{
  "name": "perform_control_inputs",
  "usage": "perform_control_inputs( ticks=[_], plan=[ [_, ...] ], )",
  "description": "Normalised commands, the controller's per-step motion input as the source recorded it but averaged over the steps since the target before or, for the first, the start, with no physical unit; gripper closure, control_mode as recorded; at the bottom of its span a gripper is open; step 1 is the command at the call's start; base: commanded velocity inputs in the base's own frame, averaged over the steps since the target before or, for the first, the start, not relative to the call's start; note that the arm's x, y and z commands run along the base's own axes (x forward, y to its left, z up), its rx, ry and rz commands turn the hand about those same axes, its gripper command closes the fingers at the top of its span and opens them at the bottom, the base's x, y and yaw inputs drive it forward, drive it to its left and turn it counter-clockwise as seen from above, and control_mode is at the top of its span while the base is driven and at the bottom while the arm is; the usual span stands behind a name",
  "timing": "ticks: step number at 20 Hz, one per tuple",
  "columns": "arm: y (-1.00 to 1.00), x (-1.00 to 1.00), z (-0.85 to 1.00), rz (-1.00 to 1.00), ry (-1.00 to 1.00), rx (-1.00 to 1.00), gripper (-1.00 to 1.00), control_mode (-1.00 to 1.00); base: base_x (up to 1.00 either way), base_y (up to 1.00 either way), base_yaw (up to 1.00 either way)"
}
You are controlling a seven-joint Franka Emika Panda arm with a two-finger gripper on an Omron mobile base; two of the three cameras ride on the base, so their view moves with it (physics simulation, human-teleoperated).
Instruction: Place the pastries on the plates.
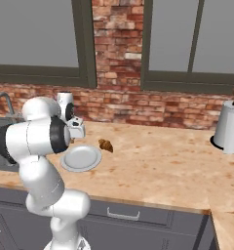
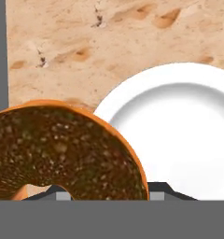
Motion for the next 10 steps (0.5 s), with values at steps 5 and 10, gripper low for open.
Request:
perform_control_inputs(
  ticks=[5,10],
  plan=[
    [-0.61,-0.84,0.14,0.0,0.0,0.01,1.0,-1.0,0.0,0.0,0.0],
    [-0.34,-0.39,-0.04,0.0,0.0,0.02,1.0,-1.0,0.0,0.0,0.0]
  ],
)
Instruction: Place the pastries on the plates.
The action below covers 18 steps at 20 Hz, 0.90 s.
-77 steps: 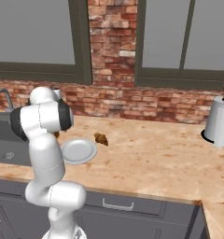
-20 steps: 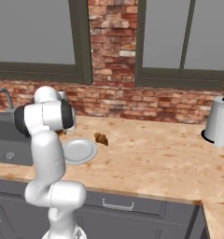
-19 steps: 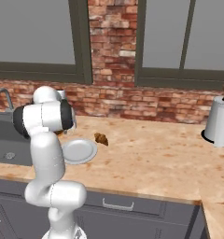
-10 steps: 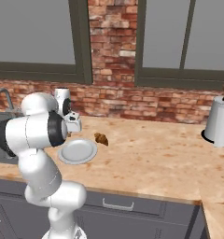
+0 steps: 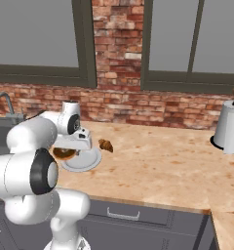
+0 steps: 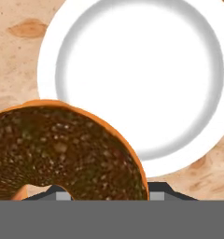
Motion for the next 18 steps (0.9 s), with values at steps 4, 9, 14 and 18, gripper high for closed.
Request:
perform_control_inputs(
  ticks=[4,9,14,18],
  plan=[
    [-0.23,0.0,-0.02,0.0,-0.01,0.0,1.0,-1.0,0.0,0.0,0.0],
    [-0.16,0.11,0.0,0.0,-0.03,0.0,1.0,-1.0,0.0,0.0,0.0],
    [-0.07,0.13,0.0,0.0,-0.01,0.0,1.0,-1.0,0.0,0.0,0.0],
    [0.0,0.13,-0.01,0.0,-0.02,0.0,1.0,-1.0,0.0,0.0,0.0]
  ],
)
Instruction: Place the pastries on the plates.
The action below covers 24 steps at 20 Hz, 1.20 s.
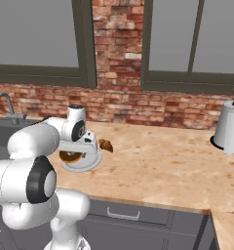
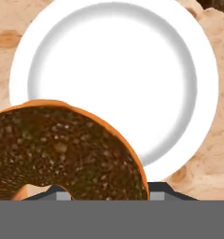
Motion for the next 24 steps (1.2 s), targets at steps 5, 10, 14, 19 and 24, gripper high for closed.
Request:
perform_control_inputs(
  ticks=[5,10,14,19,24],
  plan=[
    [0.0,0.2,-0.05,0.0,-0.01,0.0,1.0,-1.0,0.0,0.0,0.0],
    [0.0,0.11,-0.1,0.0,0.0,0.0,1.0,-1.0,0.0,0.0,0.0],
    [-0.02,0.0,-0.2,0.0,0.0,0.0,1.0,-1.0,0.0,0.0,0.0],
    [0.0,0.0,-0.23,0.0,-0.01,0.0,1.0,-1.0,0.0,0.0,0.0],
    [0.0,0.0,-0.21,0.0,-0.01,0.0,1.0,-1.0,0.0,0.0,0.0]
  ],
)
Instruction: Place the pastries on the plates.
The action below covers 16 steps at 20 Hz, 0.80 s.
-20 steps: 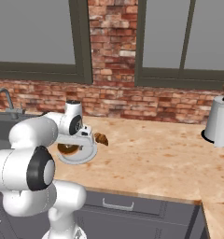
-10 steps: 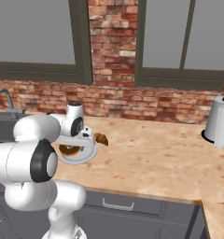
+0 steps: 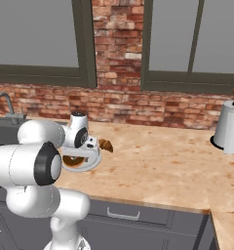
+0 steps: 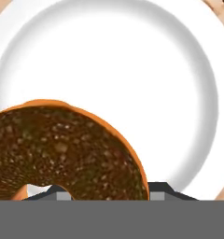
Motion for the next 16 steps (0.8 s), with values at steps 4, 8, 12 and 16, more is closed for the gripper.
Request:
perform_control_inputs(
  ticks=[4,8,12,16],
  plan=[
    [0.0,0.0,-0.14,0.0,0.0,0.0,1.0,-1.0,0.0,0.0,0.0],
    [0.0,0.0,-0.05,0.0,-0.01,0.0,1.0,-1.0,0.0,0.0,0.0],
    [0.0,0.0,0.0,0.0,0.0,0.0,-1.0,-1.0,0.0,0.0,0.0],
    [0.0,0.0,0.0,0.0,0.0,0.0,-1.0,-1.0,0.0,0.0,0.0]
  ],
)
